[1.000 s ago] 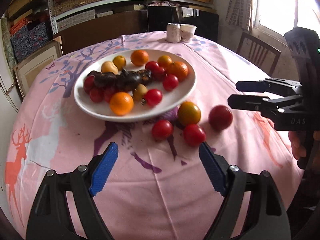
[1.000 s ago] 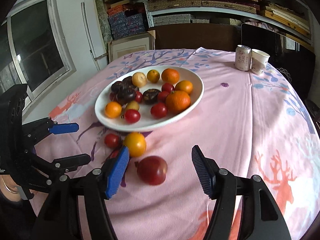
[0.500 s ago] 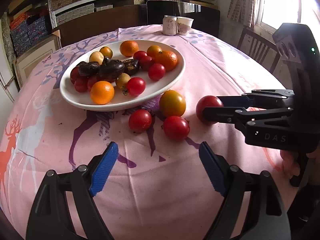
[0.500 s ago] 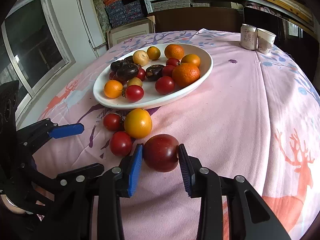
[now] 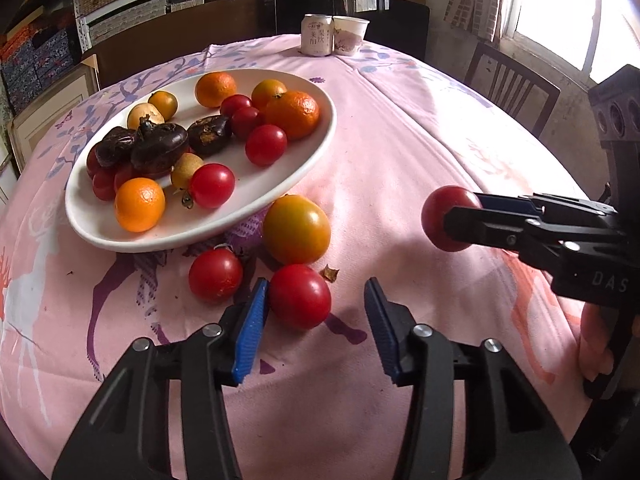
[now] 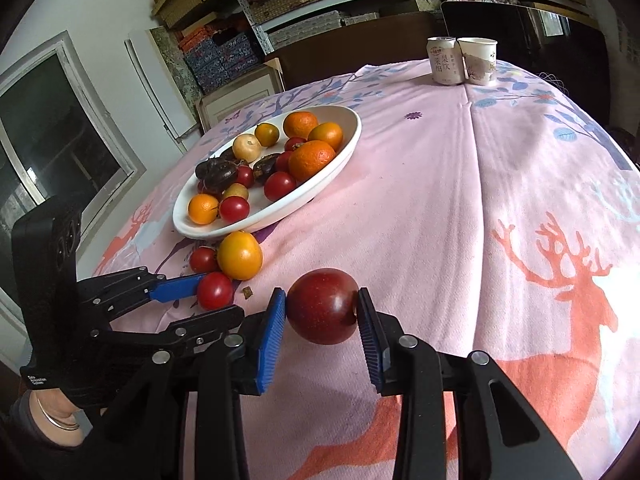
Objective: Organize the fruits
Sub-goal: 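Grasp a dark red tomato with the right tool while the left tool grasps a red tomato, then carry both tomatoes onto the white plate and open both tools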
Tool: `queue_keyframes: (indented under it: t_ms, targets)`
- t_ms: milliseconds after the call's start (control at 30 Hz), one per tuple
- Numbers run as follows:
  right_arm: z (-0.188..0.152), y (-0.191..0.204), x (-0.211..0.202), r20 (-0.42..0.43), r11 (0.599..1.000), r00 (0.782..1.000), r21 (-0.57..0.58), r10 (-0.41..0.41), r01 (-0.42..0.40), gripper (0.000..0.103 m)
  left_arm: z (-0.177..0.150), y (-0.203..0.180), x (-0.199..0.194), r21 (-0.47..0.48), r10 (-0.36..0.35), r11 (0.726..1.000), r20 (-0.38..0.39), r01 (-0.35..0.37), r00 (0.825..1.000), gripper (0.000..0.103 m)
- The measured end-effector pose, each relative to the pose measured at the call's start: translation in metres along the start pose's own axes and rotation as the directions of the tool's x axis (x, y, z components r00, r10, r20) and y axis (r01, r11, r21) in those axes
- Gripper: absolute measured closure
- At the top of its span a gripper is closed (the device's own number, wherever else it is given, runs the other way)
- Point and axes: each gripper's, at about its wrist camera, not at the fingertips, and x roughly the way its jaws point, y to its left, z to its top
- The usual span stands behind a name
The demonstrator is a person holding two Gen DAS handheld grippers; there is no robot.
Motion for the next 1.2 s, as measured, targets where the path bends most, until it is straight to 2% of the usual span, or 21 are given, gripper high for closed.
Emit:
queue_keyframes:
  t_ms: [167, 233, 267, 867, 1200]
  targets:
    - [-0.001, 0.0, 0.0, -0.003, 1.0, 1.0, -0.007, 0.0, 0.0, 0.067, 0.002, 0.003, 0.005, -0.016, 0.023, 1.0, -0.012, -0.023, 1.0, 0.056]
    - [-0.001, 0.001, 0.0, -0.002, 1.0, 1.0, -0.009, -0.002, 0.002, 0.067, 0.002, 0.004, 0.004, -0.021, 0.033, 0.999, -0.009, -0.033, 0.999, 0.064]
    - [-0.001, 0.001, 0.0, -0.002, 1.0, 1.0, -0.008, -0.001, 0.001, 0.067, 0.002, 0.006, 0.004, -0.022, 0.032, 0.999, -0.008, -0.032, 0.999, 0.074]
    - [-0.003, -0.001, -0.003, 0.008, 1.0, 1.0, 0.006, 0.005, -0.005, 0.067, -0.008, 0.01, -0.017, -0.033, 0.047, 0.998, 0.046, -0.046, 0.998, 0.074]
    - [-0.004, -0.001, -0.011, 0.014, 1.0, 1.0, 0.012, 0.024, -0.024, 0.066, -0.02, 0.022, -0.061, -0.045, 0.029, 0.999, 0.143, -0.023, 0.989, 0.074]
